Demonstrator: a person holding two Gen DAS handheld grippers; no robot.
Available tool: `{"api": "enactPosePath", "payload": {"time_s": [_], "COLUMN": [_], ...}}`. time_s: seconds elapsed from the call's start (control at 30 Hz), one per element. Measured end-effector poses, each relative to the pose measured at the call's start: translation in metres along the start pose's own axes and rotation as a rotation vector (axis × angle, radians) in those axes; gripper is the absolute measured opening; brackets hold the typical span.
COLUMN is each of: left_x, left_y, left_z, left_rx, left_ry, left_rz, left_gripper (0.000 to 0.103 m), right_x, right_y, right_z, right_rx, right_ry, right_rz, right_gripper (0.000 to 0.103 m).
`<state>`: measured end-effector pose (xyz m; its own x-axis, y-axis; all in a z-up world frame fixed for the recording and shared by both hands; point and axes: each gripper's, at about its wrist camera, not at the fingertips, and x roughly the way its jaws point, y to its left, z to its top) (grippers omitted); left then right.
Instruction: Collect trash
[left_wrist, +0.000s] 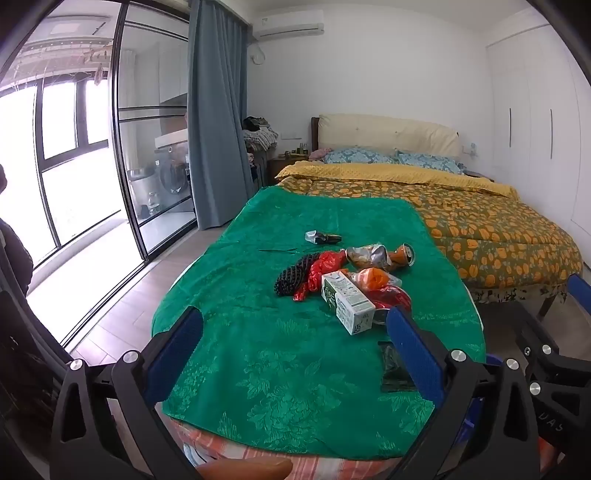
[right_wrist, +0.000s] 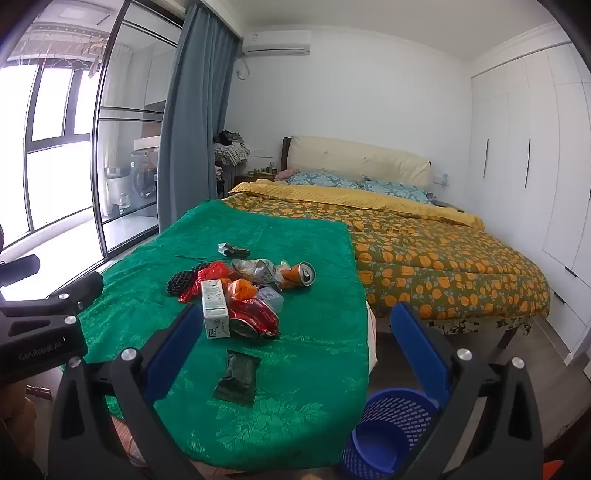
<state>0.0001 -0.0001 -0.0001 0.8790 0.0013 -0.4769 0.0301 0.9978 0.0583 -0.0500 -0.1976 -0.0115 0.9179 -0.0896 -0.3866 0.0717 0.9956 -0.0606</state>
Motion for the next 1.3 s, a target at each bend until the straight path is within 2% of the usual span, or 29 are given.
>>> {"api": "enactPosePath", "payload": {"time_s": [1.3], "left_x": [0.0002], "left_y": [-0.0002], "left_z": [-0.0001], "left_rx": [0.002], "left_ry": [0.006], "left_rz": [0.000], "left_gripper": [0.099], "right_x": [-0.0024], "right_y": [0.0018], "right_z": [0.0016], "right_rx": [0.000], "right_ry": [-0.003], "right_rz": [0.001], "right_gripper": [0.098]}}
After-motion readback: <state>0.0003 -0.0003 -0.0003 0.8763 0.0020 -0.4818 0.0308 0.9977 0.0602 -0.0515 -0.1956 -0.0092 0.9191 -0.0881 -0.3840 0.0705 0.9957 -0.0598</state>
